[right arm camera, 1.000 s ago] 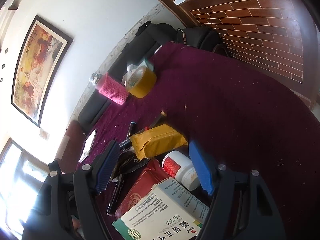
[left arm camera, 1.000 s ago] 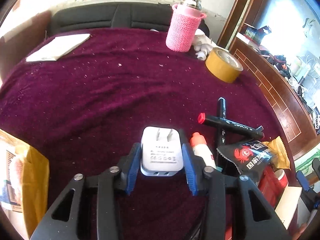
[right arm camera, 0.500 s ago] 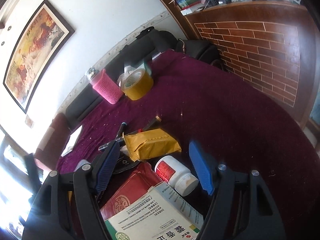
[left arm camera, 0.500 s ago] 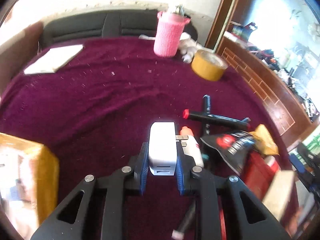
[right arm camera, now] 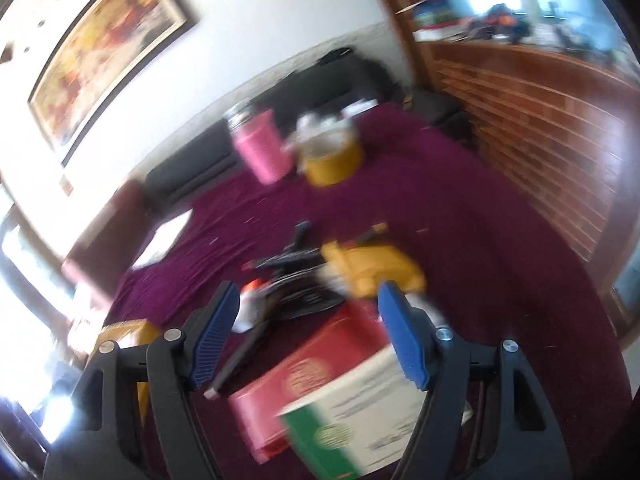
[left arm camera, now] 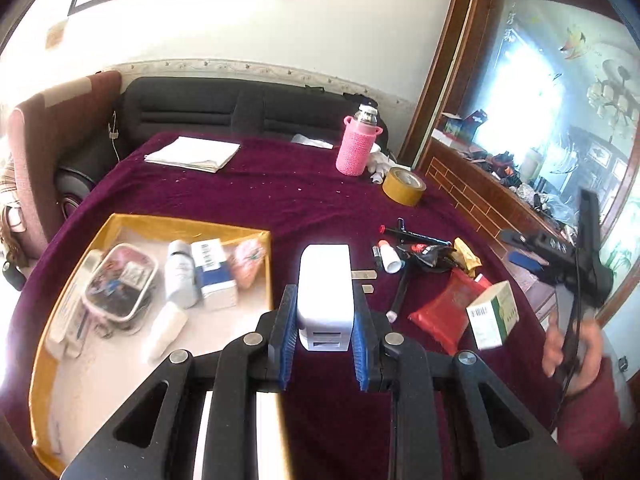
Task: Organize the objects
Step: 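Carry the charger toward the tray with left while right grasps the orange-capped white bottle, then place the charger in the tray and open left while right lowers the bottle beside it, then withdraw both grippers from the tray toward the black markers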
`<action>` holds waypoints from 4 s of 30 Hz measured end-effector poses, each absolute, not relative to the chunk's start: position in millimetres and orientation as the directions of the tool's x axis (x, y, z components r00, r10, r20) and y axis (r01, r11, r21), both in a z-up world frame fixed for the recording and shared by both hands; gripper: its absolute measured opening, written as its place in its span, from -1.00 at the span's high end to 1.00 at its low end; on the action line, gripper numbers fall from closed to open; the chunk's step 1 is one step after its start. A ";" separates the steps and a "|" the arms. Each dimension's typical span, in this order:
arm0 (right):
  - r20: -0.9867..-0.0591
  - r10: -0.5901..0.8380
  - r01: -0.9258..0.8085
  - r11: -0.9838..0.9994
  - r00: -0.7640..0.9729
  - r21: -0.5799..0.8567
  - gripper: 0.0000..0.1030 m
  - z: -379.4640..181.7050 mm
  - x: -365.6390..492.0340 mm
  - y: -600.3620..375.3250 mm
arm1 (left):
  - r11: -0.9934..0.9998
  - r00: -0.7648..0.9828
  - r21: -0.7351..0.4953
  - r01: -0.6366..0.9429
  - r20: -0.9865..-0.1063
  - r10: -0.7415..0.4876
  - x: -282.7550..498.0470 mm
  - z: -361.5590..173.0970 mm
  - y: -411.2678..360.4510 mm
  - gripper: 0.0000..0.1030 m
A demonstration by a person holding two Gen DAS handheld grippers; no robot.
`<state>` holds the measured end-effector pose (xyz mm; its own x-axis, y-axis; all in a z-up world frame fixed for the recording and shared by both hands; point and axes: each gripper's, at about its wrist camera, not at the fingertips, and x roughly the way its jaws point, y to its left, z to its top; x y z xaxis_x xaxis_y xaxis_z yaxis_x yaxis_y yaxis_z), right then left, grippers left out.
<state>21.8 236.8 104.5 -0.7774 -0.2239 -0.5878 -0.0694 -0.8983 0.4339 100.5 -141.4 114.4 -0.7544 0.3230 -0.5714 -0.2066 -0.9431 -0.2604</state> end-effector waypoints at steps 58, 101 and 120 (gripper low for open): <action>-0.766 -0.601 0.216 -0.799 -0.230 0.561 0.51 57.0 -14.8 -51.1 | -0.942 -0.562 -0.334 -0.034 -0.773 0.294 68.6 37.0 -222.0 0.61; -0.636 -0.331 0.183 -0.940 -0.697 0.289 0.07 100.2 92.1 40.0 | -0.861 -0.760 -0.506 0.047 -0.578 0.298 109.6 85.1 -230.2 -0.13; -0.734 -0.045 -0.169 -0.962 -0.677 0.215 -0.84 107.1 16.9 256.2 | -0.948 -0.837 -0.318 -0.032 -0.509 0.199 164.5 104.8 -146.9 -0.86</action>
